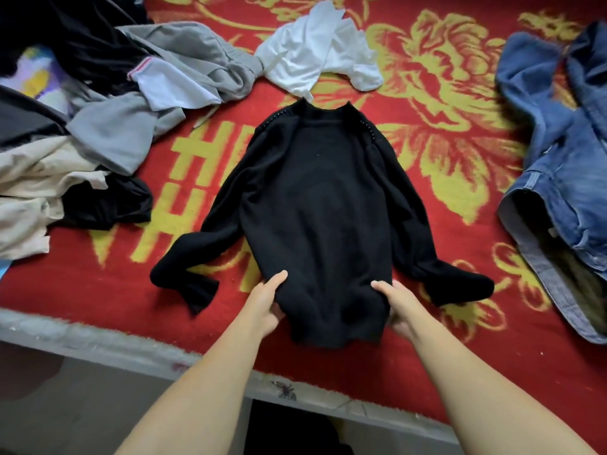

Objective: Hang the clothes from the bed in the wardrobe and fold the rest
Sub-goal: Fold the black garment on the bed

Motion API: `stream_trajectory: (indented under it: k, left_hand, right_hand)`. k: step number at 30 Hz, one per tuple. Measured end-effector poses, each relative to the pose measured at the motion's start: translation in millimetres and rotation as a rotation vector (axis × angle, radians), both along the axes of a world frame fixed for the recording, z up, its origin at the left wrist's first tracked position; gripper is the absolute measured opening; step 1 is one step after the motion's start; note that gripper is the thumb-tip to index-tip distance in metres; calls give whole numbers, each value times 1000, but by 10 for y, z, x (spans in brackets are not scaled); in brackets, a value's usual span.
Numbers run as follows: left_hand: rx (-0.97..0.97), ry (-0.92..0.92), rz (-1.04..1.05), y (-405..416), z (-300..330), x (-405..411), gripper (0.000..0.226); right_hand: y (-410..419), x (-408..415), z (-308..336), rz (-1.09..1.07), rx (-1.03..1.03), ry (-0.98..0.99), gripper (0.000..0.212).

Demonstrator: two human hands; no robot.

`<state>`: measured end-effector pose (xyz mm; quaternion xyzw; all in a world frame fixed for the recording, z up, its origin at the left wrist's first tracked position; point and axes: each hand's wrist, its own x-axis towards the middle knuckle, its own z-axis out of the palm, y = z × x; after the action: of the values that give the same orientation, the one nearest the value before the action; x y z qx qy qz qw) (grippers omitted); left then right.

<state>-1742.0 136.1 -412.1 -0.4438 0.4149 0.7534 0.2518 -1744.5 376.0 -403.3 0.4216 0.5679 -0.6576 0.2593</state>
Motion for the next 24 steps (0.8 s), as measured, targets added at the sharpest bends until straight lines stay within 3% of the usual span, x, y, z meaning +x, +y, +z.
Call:
stream_trajectory:
  k: [3,6,10,11,15,18,20,22,24]
  left_hand:
    - [70,-14,87,-87,227,-26,9]
    - [122,70,221,-203,380,-55,19]
    - [286,204,386,-123,490,-101,28]
    - [301,230,440,-92,508,-123,28]
    - [402,283,521,4,652,-170,37]
    - [219,169,432,129,755,-193,40]
    - [84,78,364,232,779,-184,42]
    - [42,31,310,141,722,-164,37]
    - [-38,29,270,-118,673,-139,33]
  right_hand:
    - [114,-46,190,-69,-164,2,7]
    - [210,-44,364,-199,-288,26,16]
    - [80,-42,497,-373,-532,209,58]
    - [26,-55,499,-402,-570,249,59]
    - [-138,-109,557,-425,-547,221,20]
    - [-161,-68,610,-328,-515,228,26]
    - [-148,-28,687,-285,-498,214,17]
    - [-41,-58,722,-360,-502,219,43]
    - [157,-106,723,-450,-451,252,44]
